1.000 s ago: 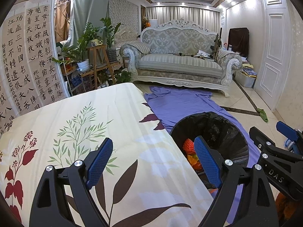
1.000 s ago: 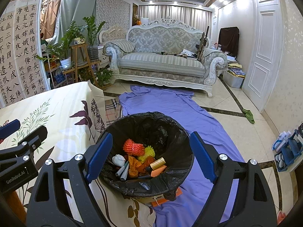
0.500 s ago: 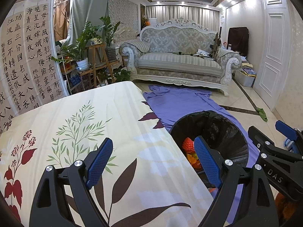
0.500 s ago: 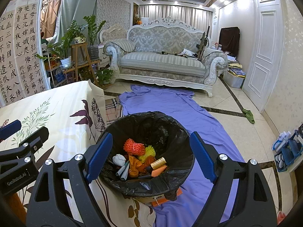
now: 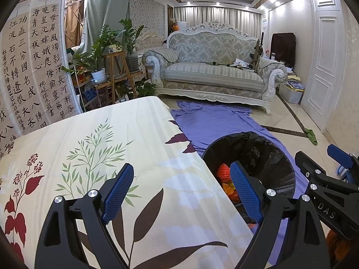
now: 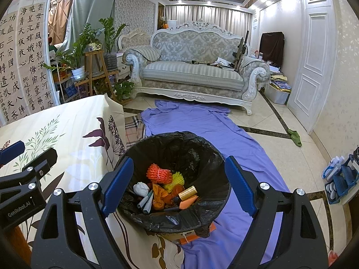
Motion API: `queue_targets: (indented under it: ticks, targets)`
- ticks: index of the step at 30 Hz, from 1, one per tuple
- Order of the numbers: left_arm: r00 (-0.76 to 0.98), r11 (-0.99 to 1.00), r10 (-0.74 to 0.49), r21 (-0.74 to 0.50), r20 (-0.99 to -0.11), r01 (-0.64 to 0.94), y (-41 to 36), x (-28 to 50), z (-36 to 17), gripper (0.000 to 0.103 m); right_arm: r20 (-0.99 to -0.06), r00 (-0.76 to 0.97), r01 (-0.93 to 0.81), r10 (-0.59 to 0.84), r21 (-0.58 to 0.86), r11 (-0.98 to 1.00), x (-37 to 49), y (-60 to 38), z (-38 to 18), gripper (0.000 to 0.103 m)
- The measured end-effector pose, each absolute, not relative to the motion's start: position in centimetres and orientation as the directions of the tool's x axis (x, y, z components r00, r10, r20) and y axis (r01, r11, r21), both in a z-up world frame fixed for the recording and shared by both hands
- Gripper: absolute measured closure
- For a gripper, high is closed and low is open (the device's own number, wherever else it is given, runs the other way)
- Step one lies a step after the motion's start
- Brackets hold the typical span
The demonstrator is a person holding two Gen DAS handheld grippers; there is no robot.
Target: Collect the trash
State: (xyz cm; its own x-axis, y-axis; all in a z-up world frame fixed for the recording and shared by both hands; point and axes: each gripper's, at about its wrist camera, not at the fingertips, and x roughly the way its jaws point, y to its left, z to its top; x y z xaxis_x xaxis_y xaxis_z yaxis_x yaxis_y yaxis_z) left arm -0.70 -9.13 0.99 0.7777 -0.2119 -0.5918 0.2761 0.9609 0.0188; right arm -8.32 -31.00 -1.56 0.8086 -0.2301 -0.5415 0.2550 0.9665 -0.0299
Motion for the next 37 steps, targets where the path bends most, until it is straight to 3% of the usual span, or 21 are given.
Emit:
queue_targets:
  ticks: [22, 37]
  targets:
    - [0.757, 0.948, -0.283, -0.052, -0.589, 0.314, -8.9, -0.6, 1.2, 0.018, -0.545, 0.806, 0.255, -0.230, -0.032, 0.967, -8.2, -31.0, -1.4, 0.022]
    - [0.752, 0.972, -0.198, -0.025, -0.628, 0.236, -6.2, 1.2, 0.4, 0.018, -0.550, 0.809, 0.220, -0.207, -0.043, 0.975, -8.3, -29.7, -1.8, 0.022]
